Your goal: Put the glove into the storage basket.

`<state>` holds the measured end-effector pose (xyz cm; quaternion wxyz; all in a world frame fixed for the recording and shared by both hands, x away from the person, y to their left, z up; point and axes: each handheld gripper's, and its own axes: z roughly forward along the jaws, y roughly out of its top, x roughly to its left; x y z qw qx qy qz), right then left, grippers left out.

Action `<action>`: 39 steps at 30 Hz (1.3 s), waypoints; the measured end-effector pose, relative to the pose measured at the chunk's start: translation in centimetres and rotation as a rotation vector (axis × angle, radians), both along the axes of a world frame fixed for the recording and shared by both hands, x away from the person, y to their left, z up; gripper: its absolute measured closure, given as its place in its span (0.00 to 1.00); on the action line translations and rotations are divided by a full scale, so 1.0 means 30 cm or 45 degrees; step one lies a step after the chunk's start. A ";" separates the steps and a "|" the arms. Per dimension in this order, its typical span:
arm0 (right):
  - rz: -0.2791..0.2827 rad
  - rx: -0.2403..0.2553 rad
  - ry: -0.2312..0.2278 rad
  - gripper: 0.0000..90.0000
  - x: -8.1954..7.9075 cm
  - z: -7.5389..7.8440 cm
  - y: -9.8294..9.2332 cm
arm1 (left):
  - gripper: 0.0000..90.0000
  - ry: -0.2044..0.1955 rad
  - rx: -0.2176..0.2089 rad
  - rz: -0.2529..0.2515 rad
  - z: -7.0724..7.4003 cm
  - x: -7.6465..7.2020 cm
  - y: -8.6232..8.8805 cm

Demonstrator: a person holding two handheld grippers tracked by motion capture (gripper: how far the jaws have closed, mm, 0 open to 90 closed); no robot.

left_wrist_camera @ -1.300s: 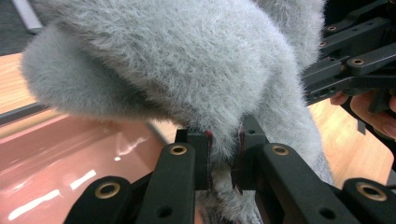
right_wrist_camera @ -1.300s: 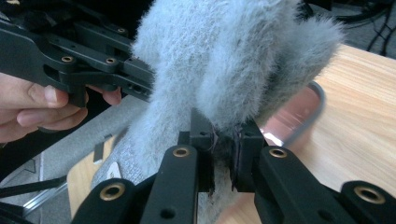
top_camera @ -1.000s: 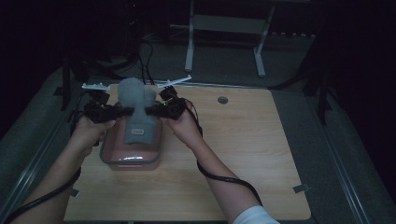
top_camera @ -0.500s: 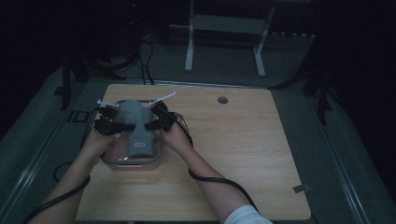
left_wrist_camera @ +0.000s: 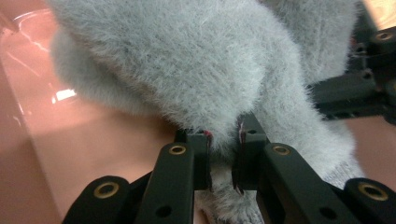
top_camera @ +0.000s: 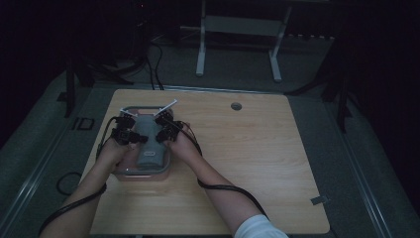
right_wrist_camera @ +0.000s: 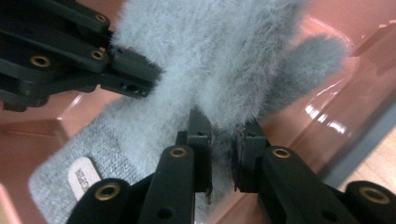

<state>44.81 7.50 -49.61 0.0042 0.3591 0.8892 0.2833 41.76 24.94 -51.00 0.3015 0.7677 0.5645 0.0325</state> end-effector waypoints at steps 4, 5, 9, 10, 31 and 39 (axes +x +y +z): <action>0.022 0.001 -0.029 0.77 -0.005 0.005 0.005 | 0.87 0.014 0.099 -0.015 -0.014 0.008 -0.024; 0.022 0.001 -0.029 0.77 -0.005 0.005 0.005 | 0.87 0.022 0.118 -0.003 -0.020 0.011 -0.033; 0.048 0.062 -0.049 0.63 -0.007 0.040 -0.032 | 0.84 0.019 0.088 0.022 -0.027 0.014 -0.033; 0.055 0.086 -0.061 0.59 -0.006 0.049 -0.043 | 0.83 0.015 0.064 0.036 -0.025 0.012 -0.029; 0.270 0.309 -0.164 0.19 -0.074 0.143 -0.271 | 0.18 -0.492 -0.088 -0.035 0.161 -0.197 -0.055; 0.297 0.260 -0.228 0.19 -0.108 0.147 -0.363 | 0.18 -0.572 -0.165 -0.166 0.195 -0.279 -0.147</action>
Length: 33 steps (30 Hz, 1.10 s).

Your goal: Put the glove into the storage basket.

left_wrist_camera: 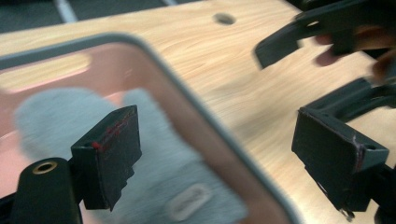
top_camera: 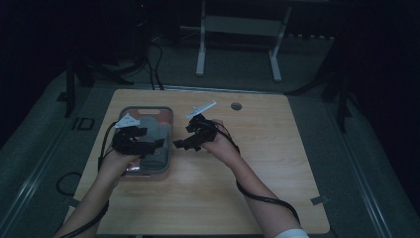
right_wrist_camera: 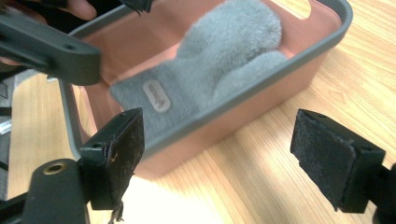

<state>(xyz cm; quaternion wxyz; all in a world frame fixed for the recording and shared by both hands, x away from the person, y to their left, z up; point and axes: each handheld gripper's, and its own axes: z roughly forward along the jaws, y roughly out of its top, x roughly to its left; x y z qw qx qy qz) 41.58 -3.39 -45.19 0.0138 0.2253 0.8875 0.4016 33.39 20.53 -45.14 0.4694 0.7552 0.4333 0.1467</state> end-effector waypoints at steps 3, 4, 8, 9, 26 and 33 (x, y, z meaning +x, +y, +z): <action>0.013 -0.004 -0.012 0.19 -0.015 -0.004 -0.028 | 0.18 -0.017 0.004 -0.048 0.006 -0.028 -0.043; 0.012 -0.006 -0.008 0.19 -0.020 -0.007 -0.037 | 0.18 -0.019 -0.001 -0.061 0.006 -0.036 -0.054; 0.019 -0.019 -0.024 0.19 -0.037 -0.020 -0.073 | 0.18 -0.040 -0.028 -0.134 0.004 -0.067 -0.099; 0.019 -0.019 -0.024 0.19 -0.037 -0.020 -0.073 | 0.18 -0.040 -0.028 -0.134 0.004 -0.067 -0.099; -0.023 -0.014 0.002 0.19 -0.106 -0.134 -0.240 | 0.18 -0.071 -0.014 -0.371 -0.073 -0.153 -0.238; -0.073 -0.042 0.045 0.19 -0.119 -0.201 -0.333 | 0.18 -0.068 -0.057 -0.474 -0.143 -0.179 -0.301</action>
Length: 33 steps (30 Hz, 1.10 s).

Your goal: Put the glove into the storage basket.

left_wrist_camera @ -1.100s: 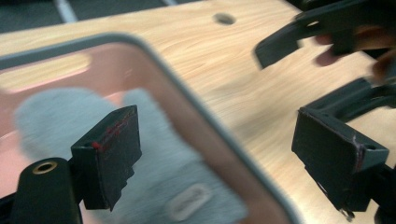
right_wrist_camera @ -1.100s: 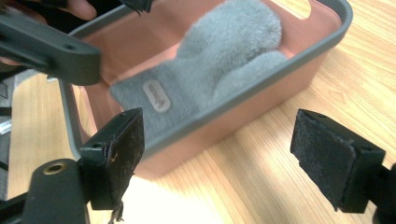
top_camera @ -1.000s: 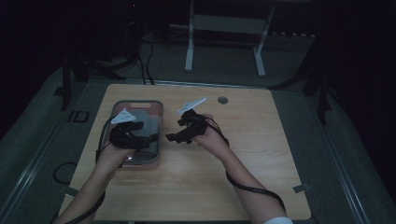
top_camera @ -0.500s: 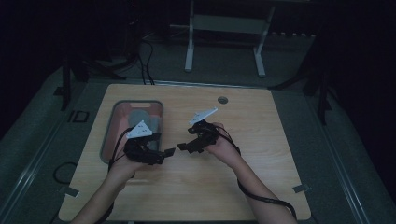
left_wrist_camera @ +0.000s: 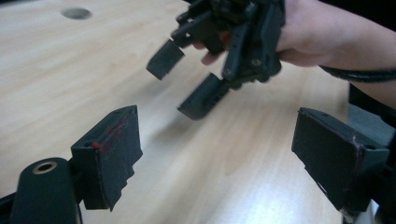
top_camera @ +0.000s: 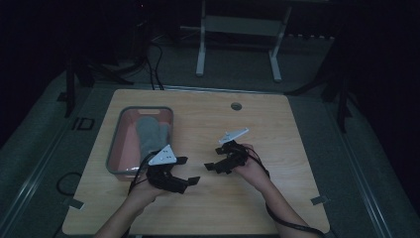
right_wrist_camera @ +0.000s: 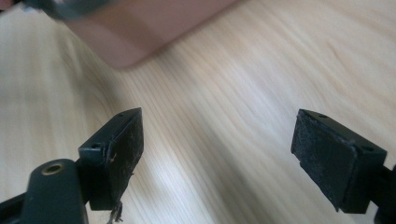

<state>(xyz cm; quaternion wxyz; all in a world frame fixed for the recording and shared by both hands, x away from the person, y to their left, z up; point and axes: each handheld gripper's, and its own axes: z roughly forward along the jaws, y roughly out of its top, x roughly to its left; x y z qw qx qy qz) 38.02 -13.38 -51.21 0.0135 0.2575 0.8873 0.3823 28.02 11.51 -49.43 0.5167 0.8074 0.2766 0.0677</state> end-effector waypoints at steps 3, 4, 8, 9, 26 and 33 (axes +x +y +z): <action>-0.008 0.001 -0.005 0.19 -0.009 -0.023 -0.036 | 0.18 0.011 -0.009 -0.019 -0.037 -0.002 -0.023; -0.007 0.004 -0.003 0.19 -0.012 -0.029 -0.048 | 0.18 0.017 -0.012 -0.023 -0.048 -0.002 -0.029; -0.006 -0.016 -0.001 0.18 -0.028 -0.061 -0.091 | 0.18 0.031 -0.001 -0.063 -0.084 -0.003 -0.052; 0.000 -0.016 -0.011 0.18 -0.033 -0.068 -0.102 | 0.18 0.024 -0.007 -0.072 -0.092 -0.005 -0.057; -0.062 0.017 -0.094 0.18 -0.109 -0.141 -0.244 | 0.18 0.056 0.019 -0.181 -0.158 -0.011 -0.108; -0.069 0.002 -0.101 0.18 -0.135 -0.155 -0.273 | 0.18 0.069 0.033 -0.198 -0.169 -0.018 -0.114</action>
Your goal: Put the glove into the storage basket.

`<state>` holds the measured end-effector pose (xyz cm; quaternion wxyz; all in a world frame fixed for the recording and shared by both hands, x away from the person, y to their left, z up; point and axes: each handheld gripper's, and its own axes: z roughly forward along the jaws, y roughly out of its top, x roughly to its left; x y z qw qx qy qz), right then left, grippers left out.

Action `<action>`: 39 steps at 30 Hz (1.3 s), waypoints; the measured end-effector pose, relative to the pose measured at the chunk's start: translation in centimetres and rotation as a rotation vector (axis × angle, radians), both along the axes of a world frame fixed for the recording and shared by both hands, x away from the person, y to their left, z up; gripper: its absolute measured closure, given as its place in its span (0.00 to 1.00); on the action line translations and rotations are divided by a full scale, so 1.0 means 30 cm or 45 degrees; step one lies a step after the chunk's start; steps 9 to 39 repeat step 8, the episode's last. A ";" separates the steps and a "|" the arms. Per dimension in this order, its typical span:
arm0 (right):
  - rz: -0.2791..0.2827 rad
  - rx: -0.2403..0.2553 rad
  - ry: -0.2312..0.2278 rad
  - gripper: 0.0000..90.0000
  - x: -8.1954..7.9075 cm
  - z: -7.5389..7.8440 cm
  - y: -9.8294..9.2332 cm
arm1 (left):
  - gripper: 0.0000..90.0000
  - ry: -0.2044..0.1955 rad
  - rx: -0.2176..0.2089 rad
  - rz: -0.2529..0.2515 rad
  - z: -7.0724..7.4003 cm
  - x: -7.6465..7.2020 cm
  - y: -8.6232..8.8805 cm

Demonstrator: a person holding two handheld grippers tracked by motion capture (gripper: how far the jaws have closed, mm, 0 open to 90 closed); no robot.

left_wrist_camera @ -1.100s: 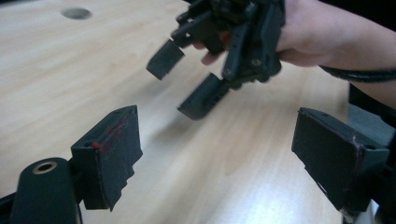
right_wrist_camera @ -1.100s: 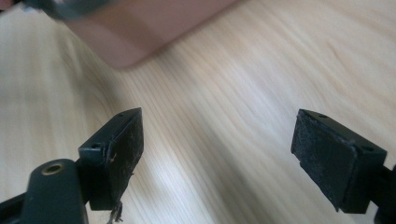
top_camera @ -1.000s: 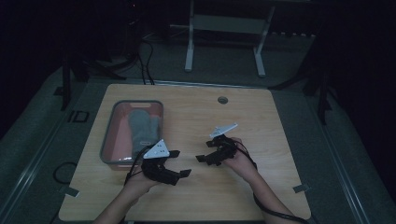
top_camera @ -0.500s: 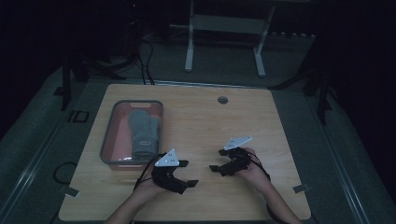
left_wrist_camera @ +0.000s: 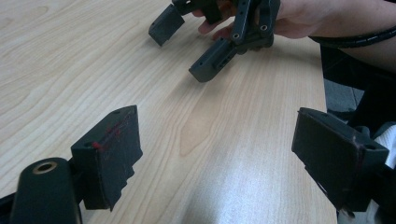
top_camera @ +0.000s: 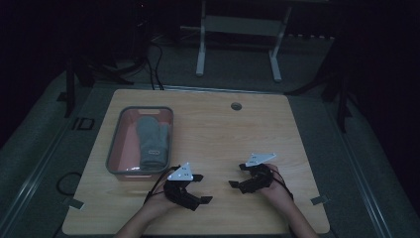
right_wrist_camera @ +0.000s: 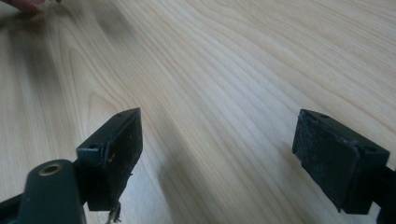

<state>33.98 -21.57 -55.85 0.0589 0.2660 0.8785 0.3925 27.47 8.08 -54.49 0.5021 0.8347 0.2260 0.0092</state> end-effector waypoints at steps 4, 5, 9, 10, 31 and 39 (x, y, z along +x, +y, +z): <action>-0.007 0.012 -0.011 0.18 -0.003 -0.001 -0.018 | 0.18 0.007 -0.013 0.003 -0.007 0.000 0.003; -0.010 0.018 -0.010 0.18 -0.002 -0.001 -0.021 | 0.18 0.013 -0.013 0.003 -0.008 0.000 0.004; -0.013 0.018 -0.011 0.18 -0.001 0.000 -0.022 | 0.18 0.013 -0.020 0.004 -0.010 0.002 0.006; -0.013 0.018 -0.011 0.18 -0.001 0.000 -0.022 | 0.18 0.013 -0.020 0.004 -0.010 0.002 0.006; -0.013 0.018 -0.011 0.18 -0.001 0.000 -0.022 | 0.18 0.013 -0.020 0.004 -0.010 0.002 0.006; -0.013 0.018 -0.011 0.18 -0.001 0.000 -0.022 | 0.18 0.013 -0.020 0.004 -0.010 0.002 0.006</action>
